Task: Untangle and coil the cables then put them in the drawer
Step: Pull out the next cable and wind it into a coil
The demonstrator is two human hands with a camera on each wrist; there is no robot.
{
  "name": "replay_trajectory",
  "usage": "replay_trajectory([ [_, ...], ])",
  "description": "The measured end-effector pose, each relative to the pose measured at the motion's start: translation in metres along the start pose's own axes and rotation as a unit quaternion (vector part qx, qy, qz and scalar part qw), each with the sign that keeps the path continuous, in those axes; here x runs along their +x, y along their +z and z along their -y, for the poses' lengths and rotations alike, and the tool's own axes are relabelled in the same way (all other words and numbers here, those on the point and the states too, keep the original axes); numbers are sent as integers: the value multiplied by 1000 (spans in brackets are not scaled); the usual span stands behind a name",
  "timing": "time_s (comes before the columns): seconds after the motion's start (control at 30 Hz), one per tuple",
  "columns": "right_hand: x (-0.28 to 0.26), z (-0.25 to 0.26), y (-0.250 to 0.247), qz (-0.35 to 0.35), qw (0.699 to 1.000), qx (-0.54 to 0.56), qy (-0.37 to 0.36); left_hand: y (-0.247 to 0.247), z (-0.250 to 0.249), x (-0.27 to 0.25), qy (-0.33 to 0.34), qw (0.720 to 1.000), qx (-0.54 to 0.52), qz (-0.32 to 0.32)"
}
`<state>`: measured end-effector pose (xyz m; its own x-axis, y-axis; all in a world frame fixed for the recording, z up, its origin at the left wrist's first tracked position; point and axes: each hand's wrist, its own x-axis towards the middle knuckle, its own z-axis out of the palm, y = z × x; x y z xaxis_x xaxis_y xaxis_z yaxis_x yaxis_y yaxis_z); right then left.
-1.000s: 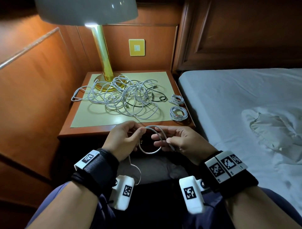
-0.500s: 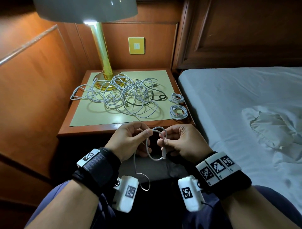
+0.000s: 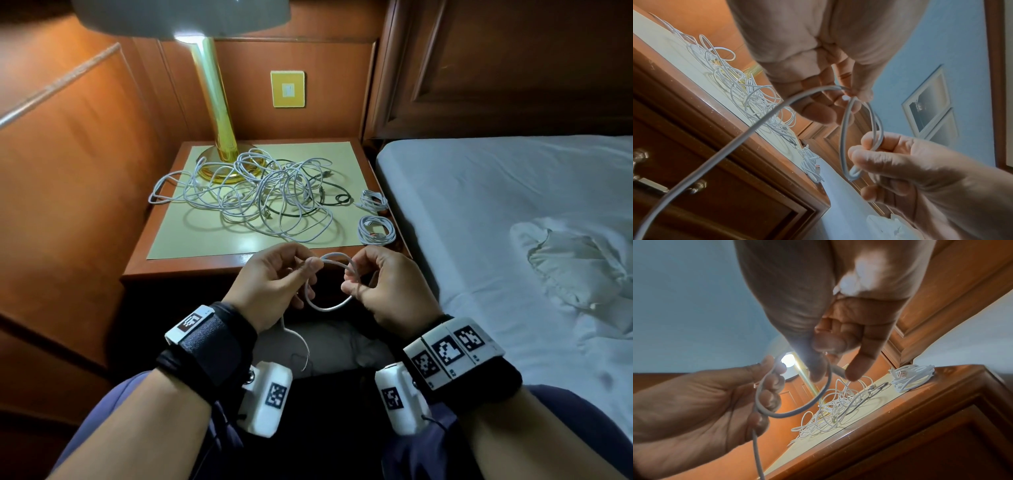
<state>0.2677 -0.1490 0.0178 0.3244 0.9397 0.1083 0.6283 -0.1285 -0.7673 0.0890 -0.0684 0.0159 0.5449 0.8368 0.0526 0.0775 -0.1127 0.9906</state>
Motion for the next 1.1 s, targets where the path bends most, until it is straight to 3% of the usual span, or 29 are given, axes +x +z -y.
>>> replay_trajectory([
  [0.13, -1, 2, -7, 36, 997, 72, 6, -4, -1, 3, 26, 998, -25, -52],
  [0.3, -2, 12, -14, 119, 970, 209, 28, -9, -3, 4, 22, 993, -79, -80],
  [0.53, -4, 13, -19, 159, 965, 208, 16, -10, -3, 4, 56, 991, -54, -110],
  [0.93, 0, 1, -26, 160, 979, 122, 36, -11, 1, 8, 58, 992, -27, -106],
  [1.1, -3, -1, -20, 210, 971, 107, 47, -3, 1, 6, 59, 995, -11, -79],
])
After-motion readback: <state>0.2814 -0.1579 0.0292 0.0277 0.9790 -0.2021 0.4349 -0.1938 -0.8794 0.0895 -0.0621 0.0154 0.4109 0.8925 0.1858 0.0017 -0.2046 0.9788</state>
